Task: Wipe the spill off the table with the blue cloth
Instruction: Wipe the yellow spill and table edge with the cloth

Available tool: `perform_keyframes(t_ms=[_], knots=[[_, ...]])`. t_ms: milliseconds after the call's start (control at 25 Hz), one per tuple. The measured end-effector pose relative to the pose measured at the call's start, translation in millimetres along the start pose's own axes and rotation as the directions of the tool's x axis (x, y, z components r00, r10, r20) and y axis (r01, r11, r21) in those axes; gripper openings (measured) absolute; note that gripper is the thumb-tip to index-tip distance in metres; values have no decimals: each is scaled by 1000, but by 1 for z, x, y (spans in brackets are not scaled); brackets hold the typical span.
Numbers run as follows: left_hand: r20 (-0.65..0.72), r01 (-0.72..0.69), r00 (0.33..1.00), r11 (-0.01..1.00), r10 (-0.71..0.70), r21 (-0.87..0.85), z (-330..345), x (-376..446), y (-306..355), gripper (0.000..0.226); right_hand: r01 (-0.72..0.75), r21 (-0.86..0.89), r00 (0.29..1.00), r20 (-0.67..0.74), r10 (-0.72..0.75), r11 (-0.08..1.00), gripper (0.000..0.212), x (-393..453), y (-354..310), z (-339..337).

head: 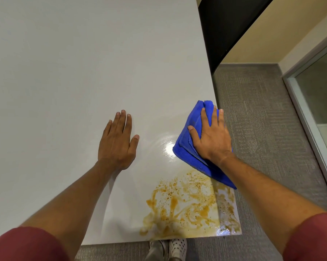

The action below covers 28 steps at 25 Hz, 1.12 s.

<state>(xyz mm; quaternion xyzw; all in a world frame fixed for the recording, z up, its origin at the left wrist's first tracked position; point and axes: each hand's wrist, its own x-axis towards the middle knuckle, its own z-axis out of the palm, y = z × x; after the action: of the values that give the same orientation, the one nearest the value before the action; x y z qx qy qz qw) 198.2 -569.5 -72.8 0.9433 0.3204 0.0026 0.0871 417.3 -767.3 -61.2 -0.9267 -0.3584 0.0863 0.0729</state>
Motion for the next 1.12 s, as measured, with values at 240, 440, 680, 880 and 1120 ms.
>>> perform_keyframes(t_ms=[240, 440, 680, 880, 1120], knots=[[-10, 7, 1000, 1000, -7, -7, -2, 0, 3, 70, 34, 65, 999, 6, -35, 997, 73, -9, 12, 0], [-32, 6, 999, 1000, -6, 5, 4, 0, 1, 70, 16, -96, 1000, 5, -16, 995, 76, 14, -4, 2], [-21, 1, 1000, 1000, -1, 5, 4, -2, -1, 69, 257, -121, 965, 81, -249, 959, 82, -41, 11, 2], [-31, 16, 999, 1000, -16, 13, 6, -4, 0, 69, 64, -3, 997, 45, -64, 998, 83, -31, 14, 2], [-25, 22, 999, 999, -21, 34, 8, -2, 1, 69, 104, -126, 994, 58, -97, 987, 83, 3, 2, -1]])
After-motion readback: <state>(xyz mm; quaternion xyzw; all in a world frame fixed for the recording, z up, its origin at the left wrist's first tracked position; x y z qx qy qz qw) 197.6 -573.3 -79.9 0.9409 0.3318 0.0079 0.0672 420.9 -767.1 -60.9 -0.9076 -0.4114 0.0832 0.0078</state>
